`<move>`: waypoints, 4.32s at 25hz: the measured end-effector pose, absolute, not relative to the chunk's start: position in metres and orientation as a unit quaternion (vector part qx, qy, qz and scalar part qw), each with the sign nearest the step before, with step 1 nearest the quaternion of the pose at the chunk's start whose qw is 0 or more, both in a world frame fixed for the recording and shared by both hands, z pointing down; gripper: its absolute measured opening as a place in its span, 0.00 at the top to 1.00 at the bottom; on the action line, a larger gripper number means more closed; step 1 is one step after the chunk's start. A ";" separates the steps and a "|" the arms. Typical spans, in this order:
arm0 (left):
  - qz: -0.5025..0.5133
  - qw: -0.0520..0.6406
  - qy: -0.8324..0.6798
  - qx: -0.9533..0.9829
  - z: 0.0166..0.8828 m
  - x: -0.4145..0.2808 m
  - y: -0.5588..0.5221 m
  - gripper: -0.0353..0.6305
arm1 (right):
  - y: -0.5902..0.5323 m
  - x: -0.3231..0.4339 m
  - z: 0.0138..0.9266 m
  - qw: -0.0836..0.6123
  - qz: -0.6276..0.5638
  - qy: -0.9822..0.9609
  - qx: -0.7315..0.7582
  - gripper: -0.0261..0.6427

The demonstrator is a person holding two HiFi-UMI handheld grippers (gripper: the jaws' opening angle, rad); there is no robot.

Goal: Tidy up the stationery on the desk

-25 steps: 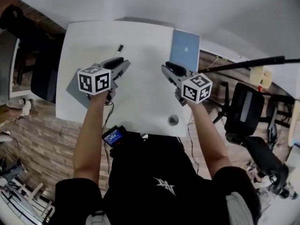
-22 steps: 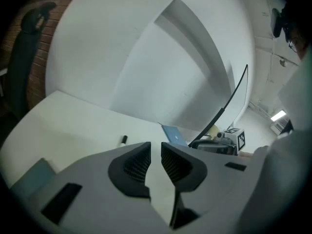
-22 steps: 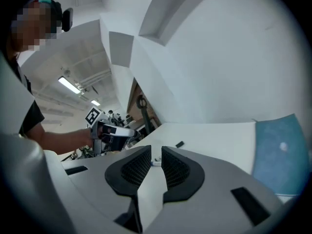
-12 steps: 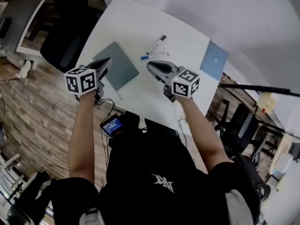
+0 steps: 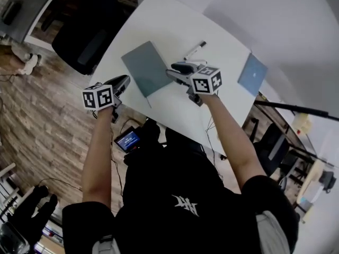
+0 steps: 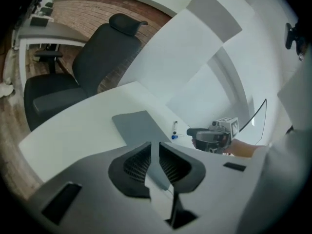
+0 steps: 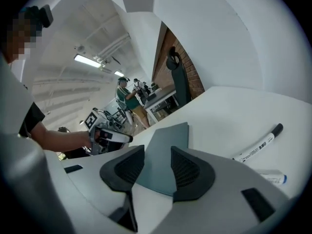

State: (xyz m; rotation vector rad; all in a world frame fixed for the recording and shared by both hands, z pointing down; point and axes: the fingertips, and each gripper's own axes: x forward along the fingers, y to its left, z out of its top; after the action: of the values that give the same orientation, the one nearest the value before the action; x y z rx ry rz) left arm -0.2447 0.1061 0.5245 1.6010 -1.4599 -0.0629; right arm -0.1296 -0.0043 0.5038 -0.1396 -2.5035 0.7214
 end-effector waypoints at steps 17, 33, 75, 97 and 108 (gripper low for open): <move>-0.071 0.545 -0.553 0.627 0.577 -0.200 0.096 0.81 | -0.027 -0.123 0.583 0.395 0.292 -0.871 -0.035 0.69; -0.029 0.552 -0.599 0.579 0.589 -0.207 0.087 0.71 | -0.030 -0.129 0.597 0.424 0.327 -0.844 -0.041 0.74; -0.009 0.583 -0.570 0.579 0.596 -0.186 0.098 0.87 | 0.017 -0.075 0.584 0.373 0.447 -0.811 -0.056 0.89; 0.060 0.602 -0.500 0.620 0.600 -0.096 0.126 0.87 | 0.085 0.035 0.598 0.374 0.501 -0.780 -0.027 0.88; 0.112 0.594 -0.425 0.674 0.600 -0.017 0.078 0.87 | 0.057 0.122 0.601 0.329 0.528 -0.779 0.080 0.88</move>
State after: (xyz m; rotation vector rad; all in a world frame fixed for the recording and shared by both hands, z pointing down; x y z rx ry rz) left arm -0.0171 0.0782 0.5997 1.5653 -0.9880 0.2613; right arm 0.1218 0.0569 0.6006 0.2083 -2.0383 1.3825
